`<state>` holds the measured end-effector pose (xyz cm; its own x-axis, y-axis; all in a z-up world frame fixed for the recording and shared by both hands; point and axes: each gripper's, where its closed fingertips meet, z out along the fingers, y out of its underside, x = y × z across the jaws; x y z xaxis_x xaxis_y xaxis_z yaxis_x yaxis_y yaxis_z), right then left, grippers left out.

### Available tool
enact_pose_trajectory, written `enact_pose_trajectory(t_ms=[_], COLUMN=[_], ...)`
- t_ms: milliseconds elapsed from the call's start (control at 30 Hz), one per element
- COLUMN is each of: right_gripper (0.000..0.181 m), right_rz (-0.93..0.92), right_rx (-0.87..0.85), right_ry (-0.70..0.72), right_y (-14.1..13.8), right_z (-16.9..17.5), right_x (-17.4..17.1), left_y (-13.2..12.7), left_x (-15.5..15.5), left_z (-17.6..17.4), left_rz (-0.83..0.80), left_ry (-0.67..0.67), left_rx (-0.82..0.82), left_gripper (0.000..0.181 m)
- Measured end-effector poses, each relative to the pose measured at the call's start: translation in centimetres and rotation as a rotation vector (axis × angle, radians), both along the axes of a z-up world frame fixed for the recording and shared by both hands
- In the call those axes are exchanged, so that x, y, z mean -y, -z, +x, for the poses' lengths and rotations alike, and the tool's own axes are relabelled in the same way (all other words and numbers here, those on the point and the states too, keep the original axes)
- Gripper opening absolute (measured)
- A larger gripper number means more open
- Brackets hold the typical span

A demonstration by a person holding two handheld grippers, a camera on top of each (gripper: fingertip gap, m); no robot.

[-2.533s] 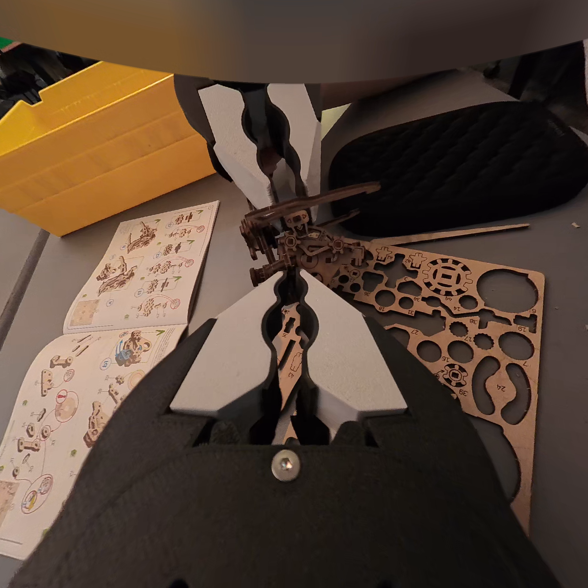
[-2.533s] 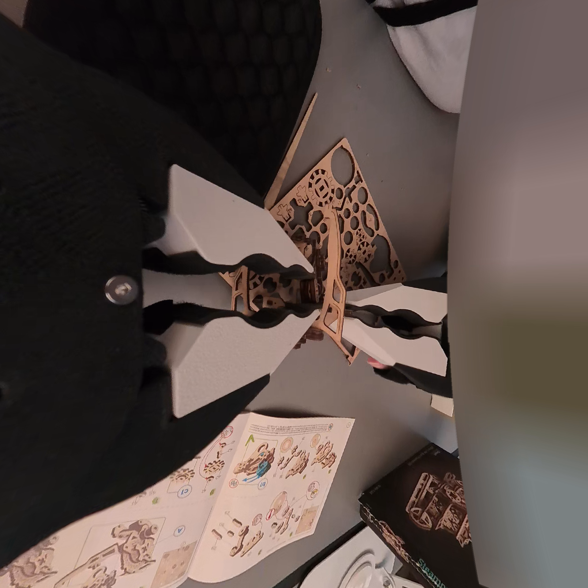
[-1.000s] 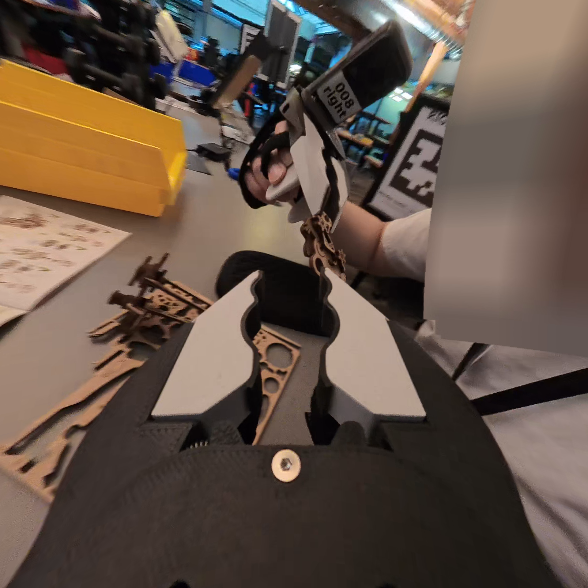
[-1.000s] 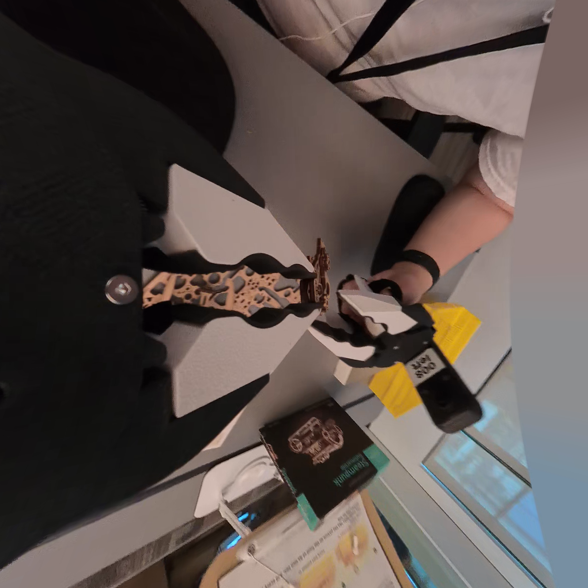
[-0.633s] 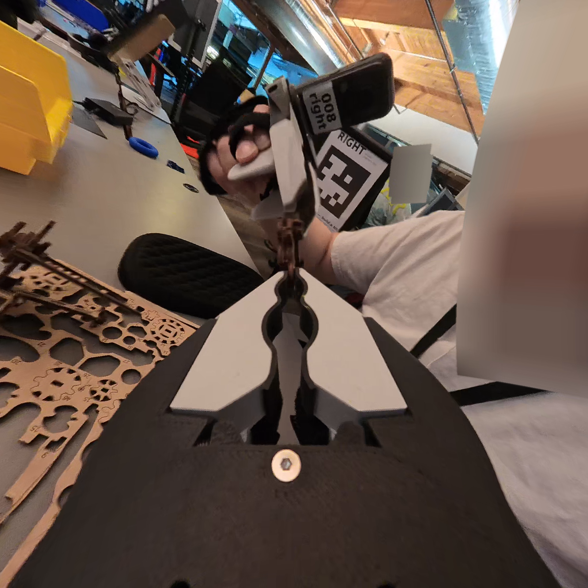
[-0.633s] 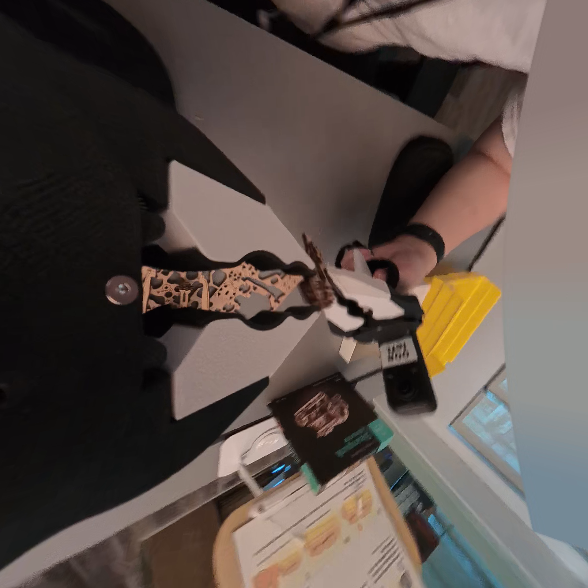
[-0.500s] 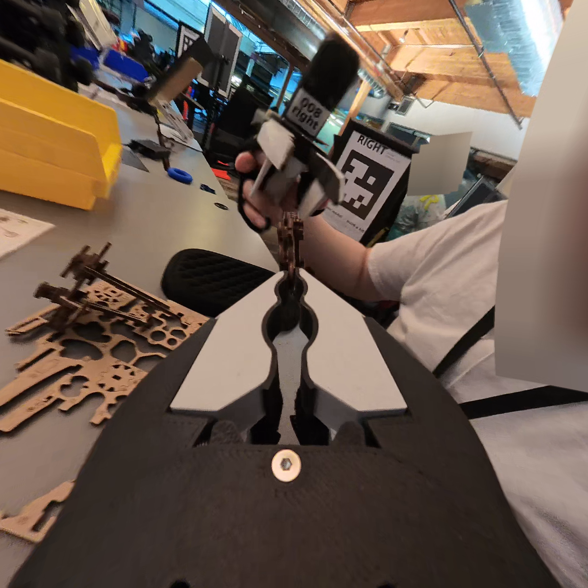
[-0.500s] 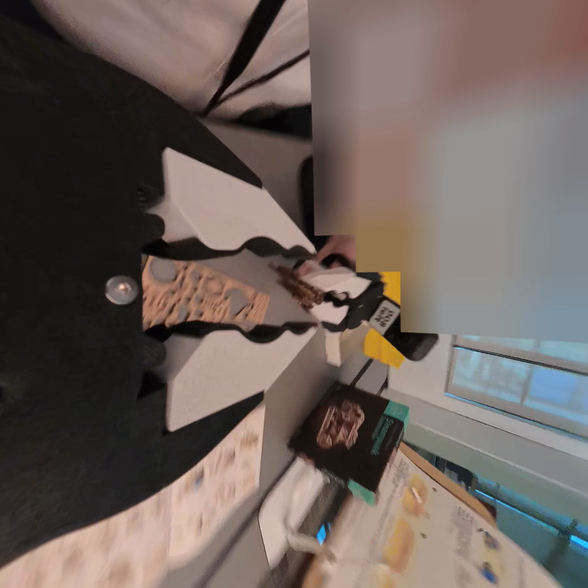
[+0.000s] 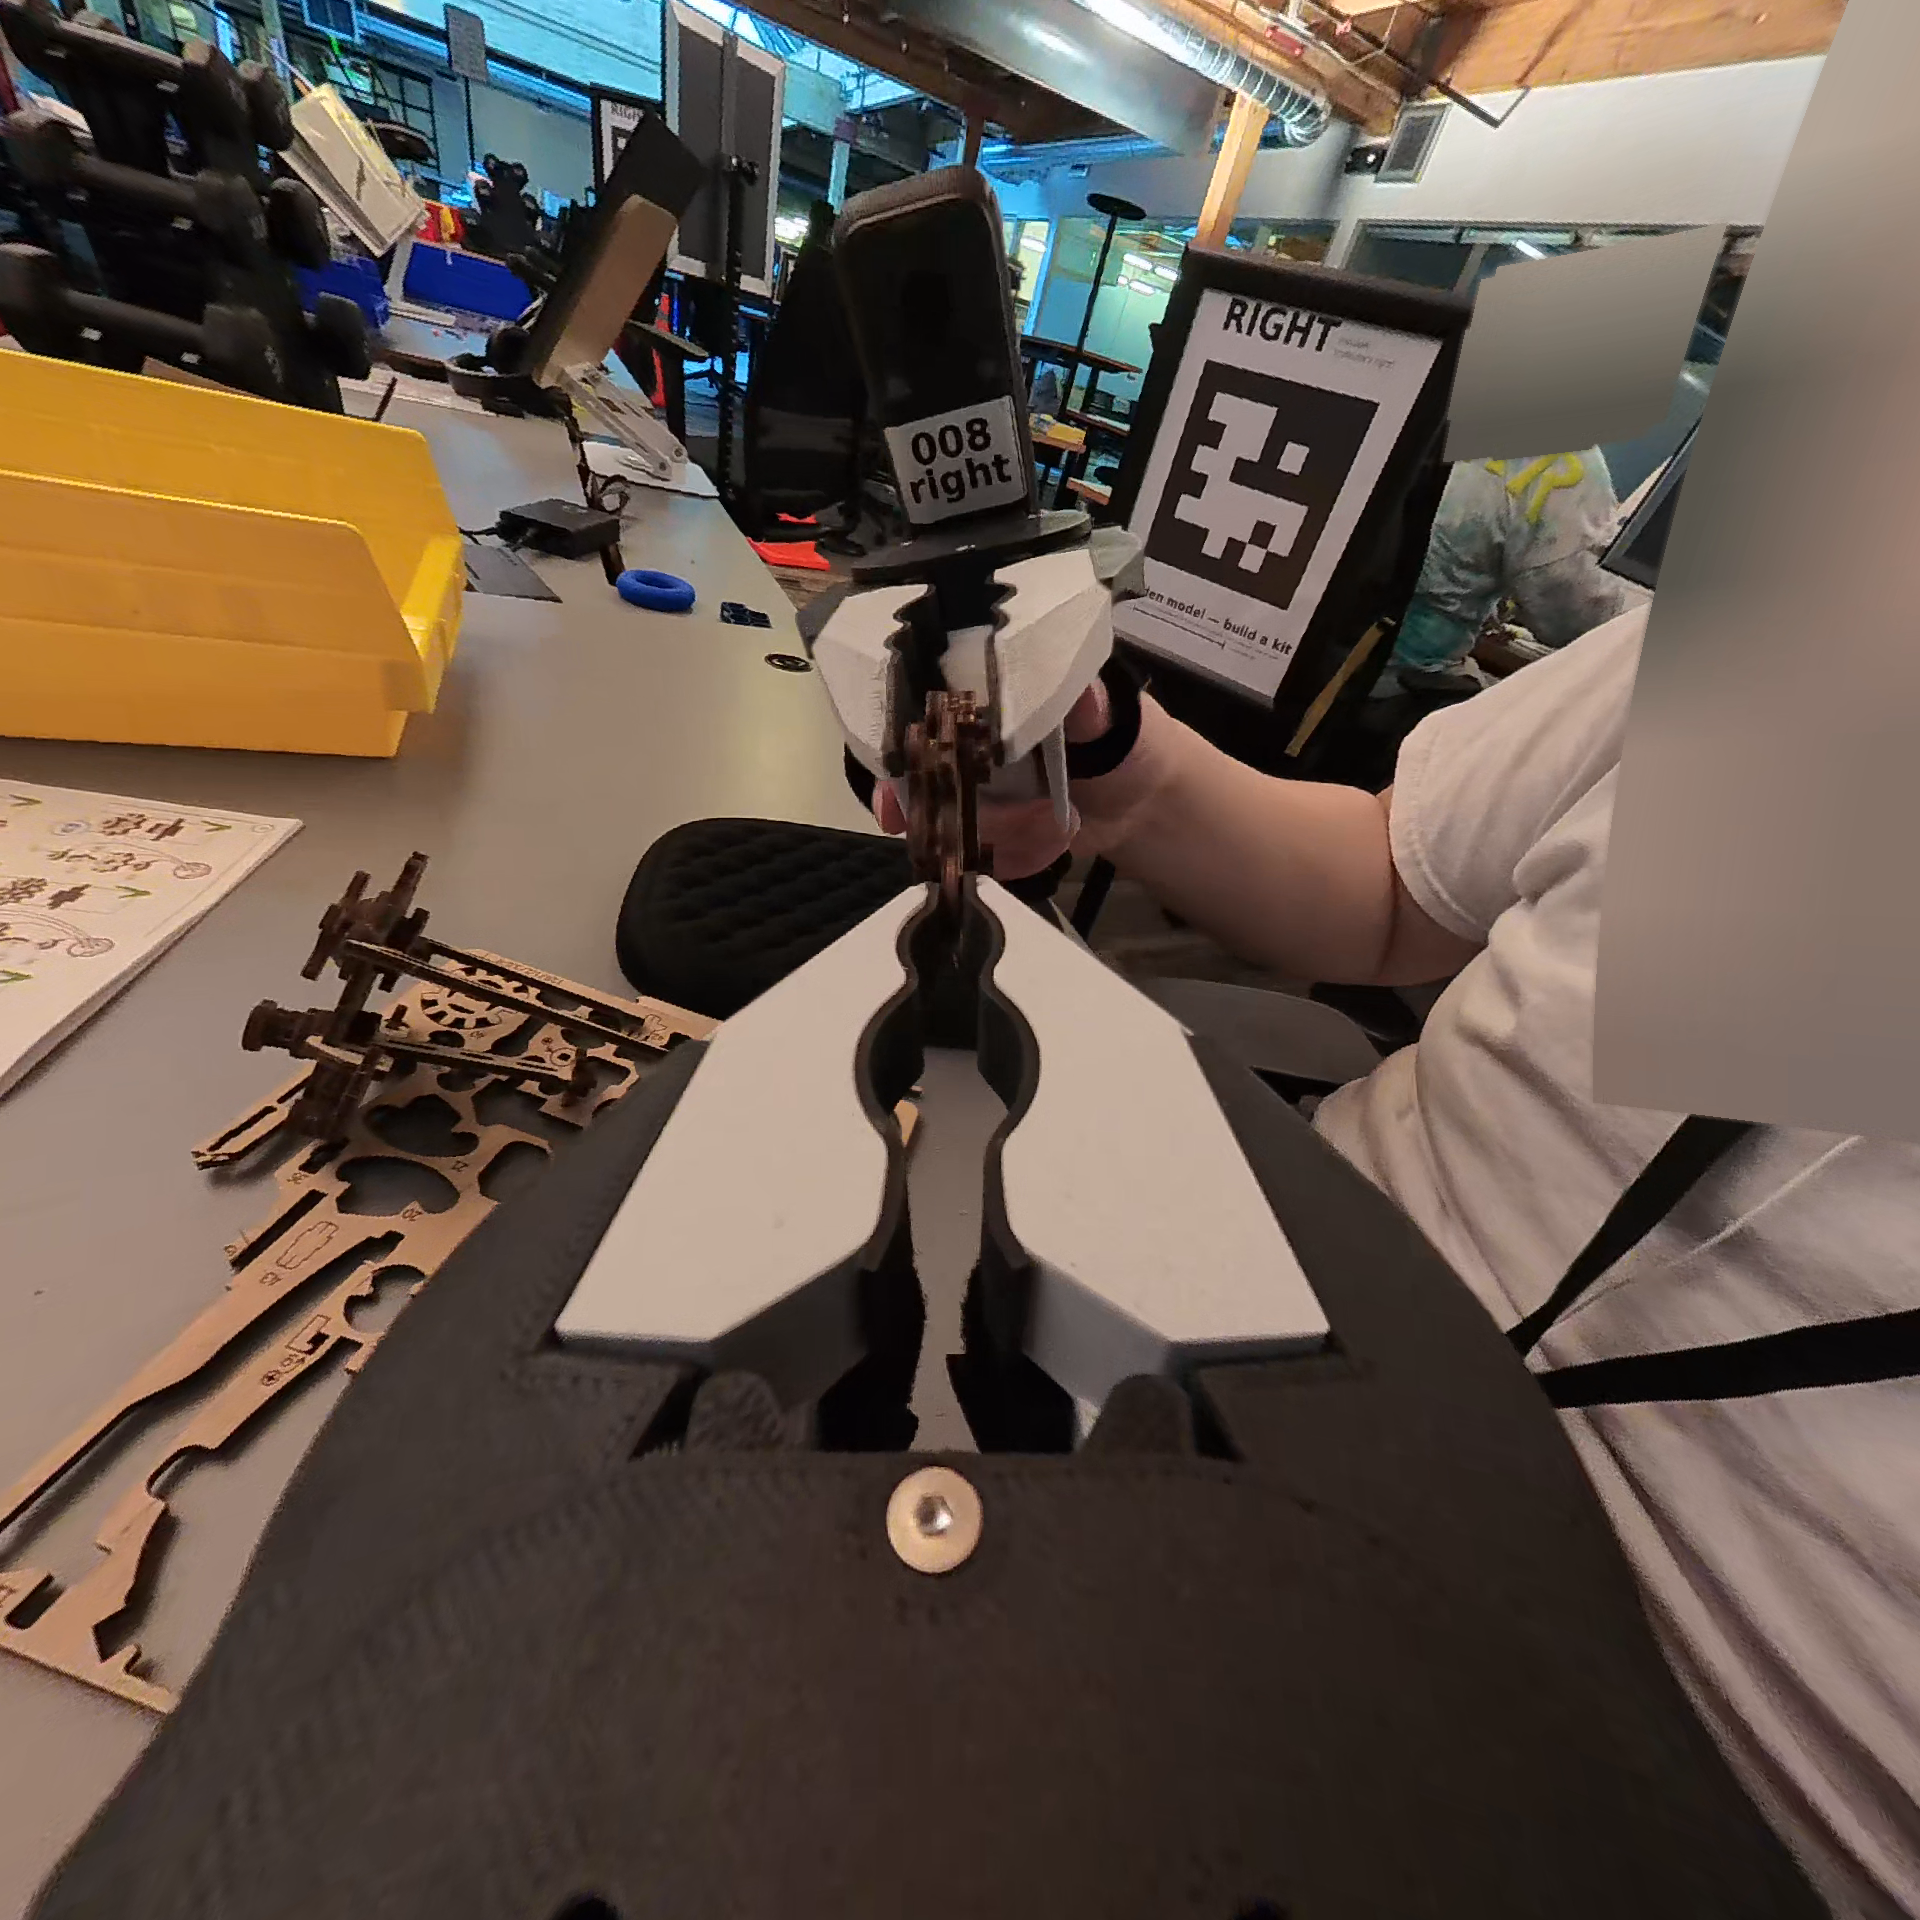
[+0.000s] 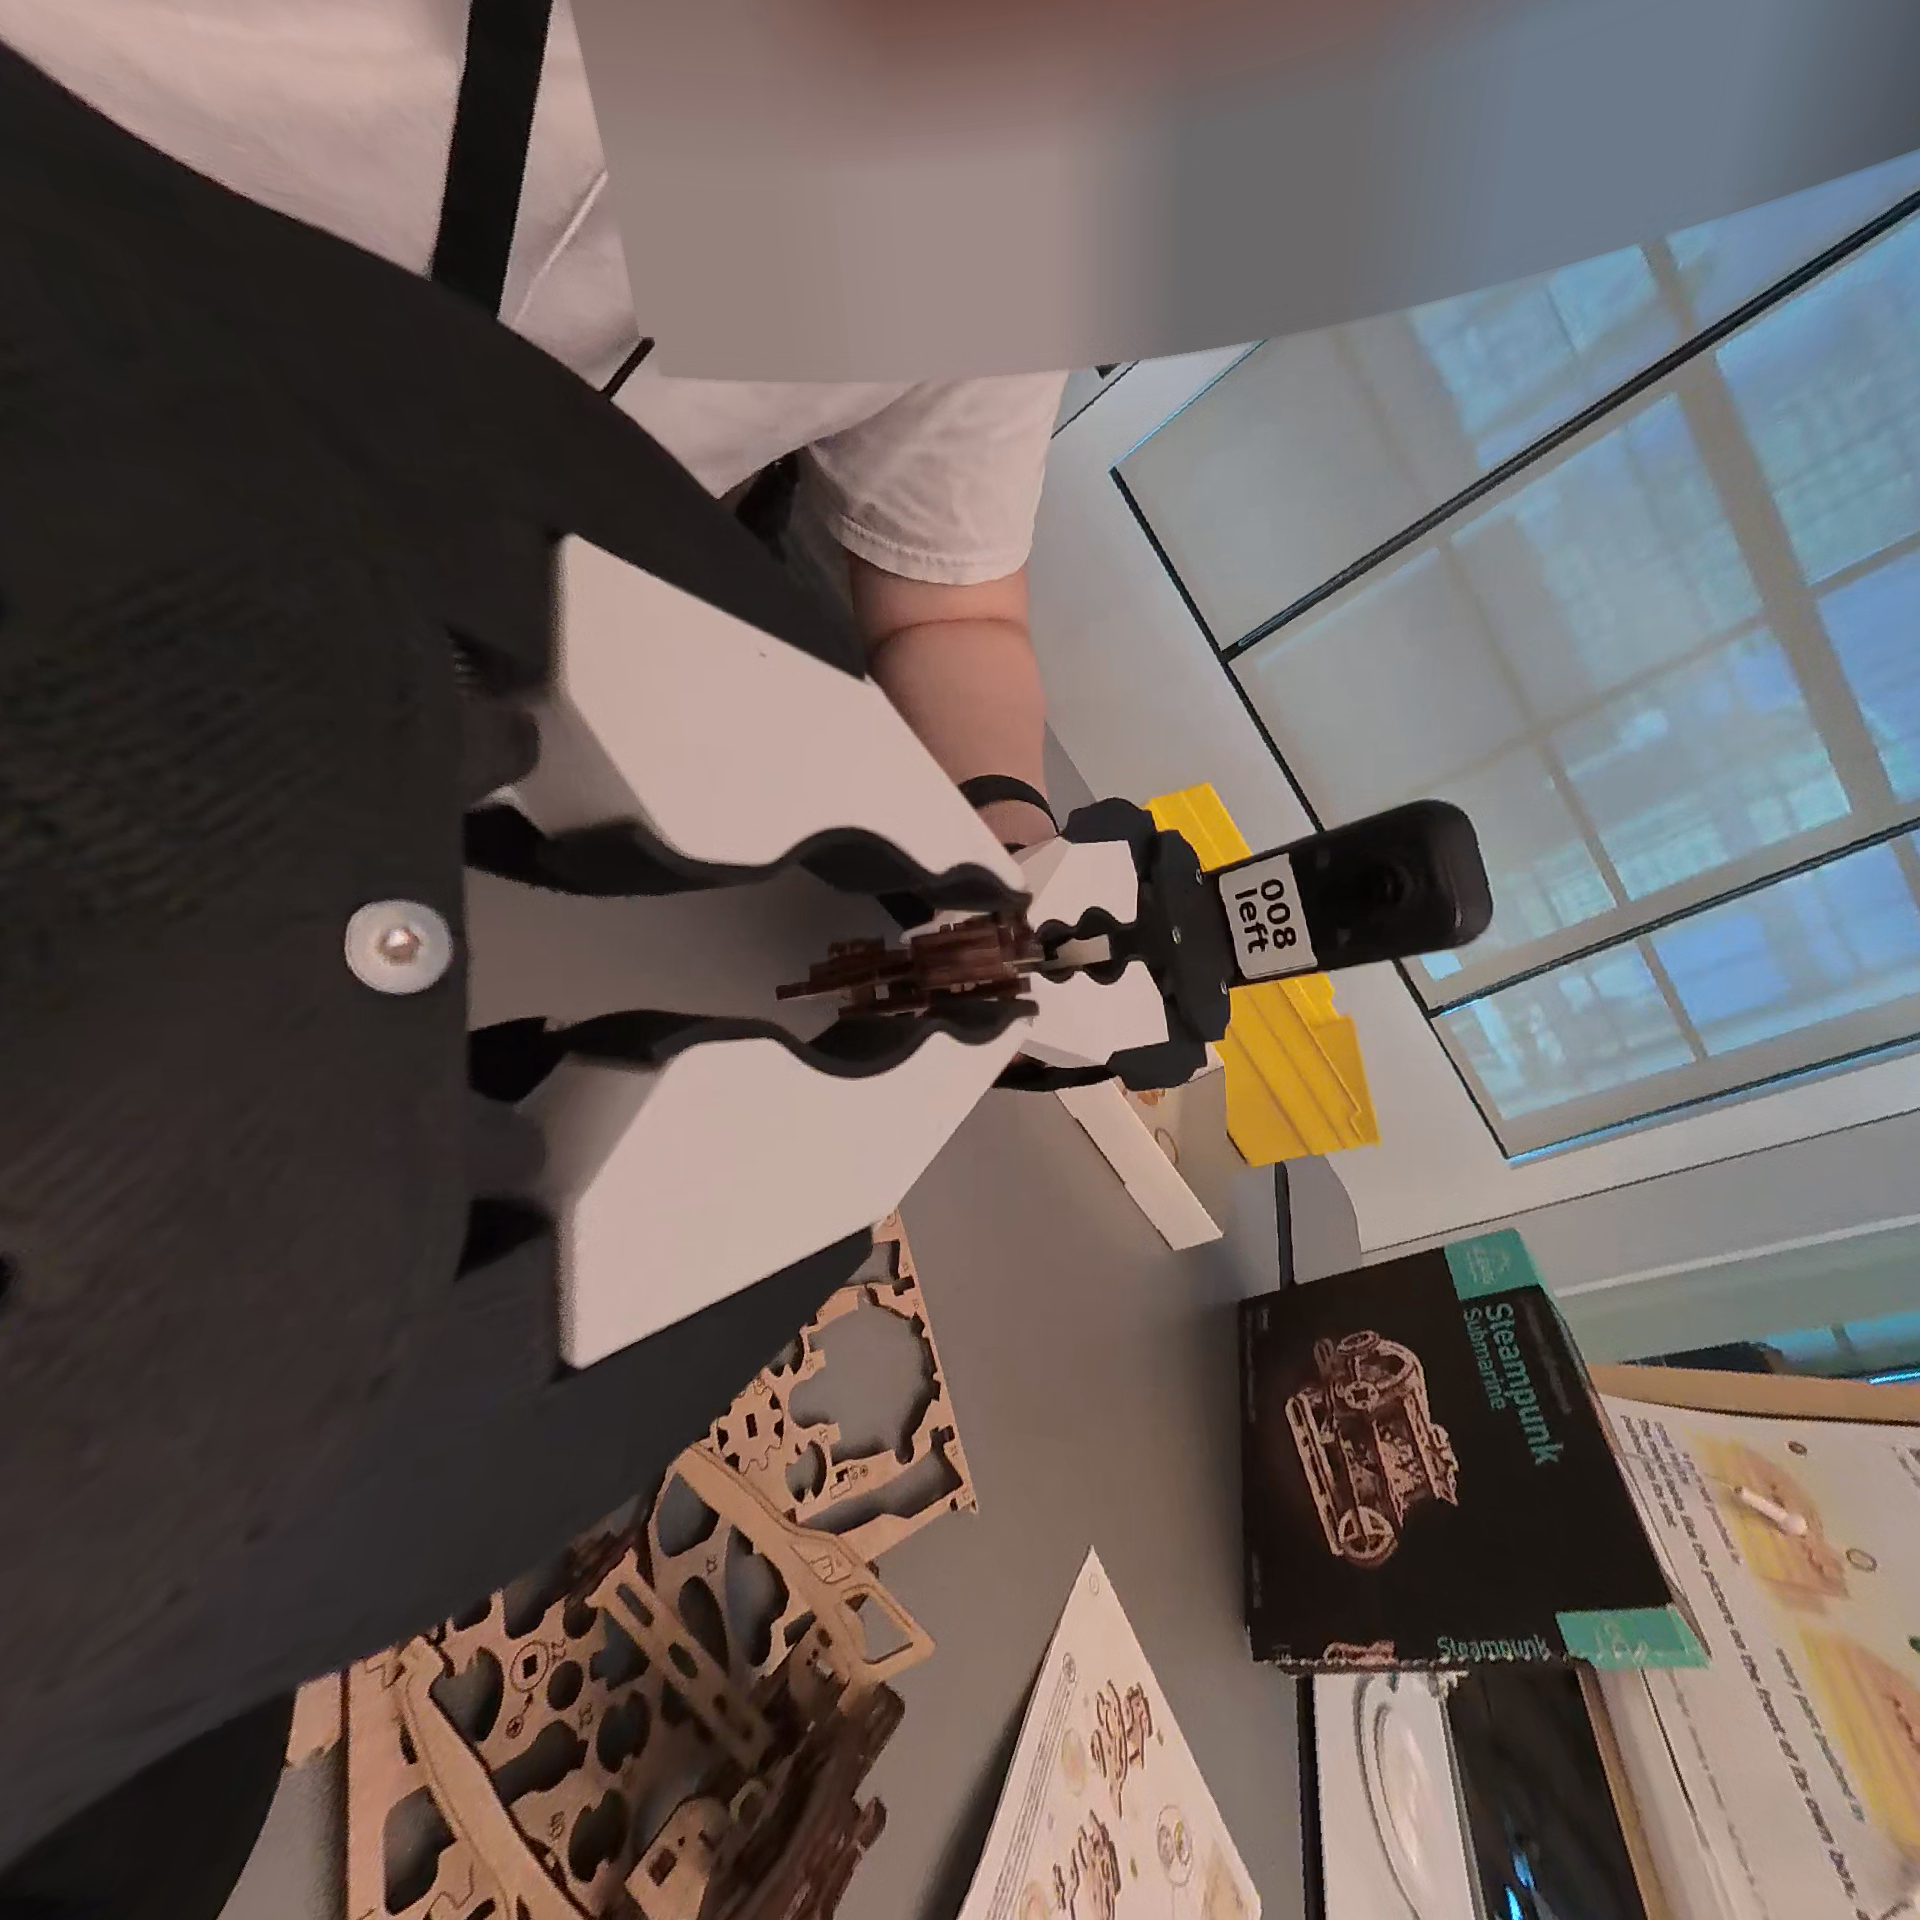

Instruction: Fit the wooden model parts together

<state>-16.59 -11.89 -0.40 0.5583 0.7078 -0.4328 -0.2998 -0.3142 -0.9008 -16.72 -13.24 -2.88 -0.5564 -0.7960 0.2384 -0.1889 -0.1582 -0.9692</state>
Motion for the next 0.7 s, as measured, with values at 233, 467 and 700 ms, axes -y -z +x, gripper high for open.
enact_pose_trajectory(t_ms=[233,467,700], right_gripper=[0.015,0.014,0.014], right_rz=[0.011,0.001,-0.082], right_rx=[0.107,0.137,0.154], right_ry=[0.016,0.024,0.268], right_y=[0.5,0.9,2.3], right_z=[0.0,0.3,7.4], right_x=[0.0,0.2,0.5], left_y=[0.3,0.8,5.8], left_x=[0.0,-0.3,-11.3], left_z=[0.1,0.0,2.1], left_rz=[0.033,0.064,0.443], left_ry=[-0.020,-0.039,-0.293], left_rx=[-0.007,-0.015,-0.242], left_gripper=[0.000,0.009,0.027])
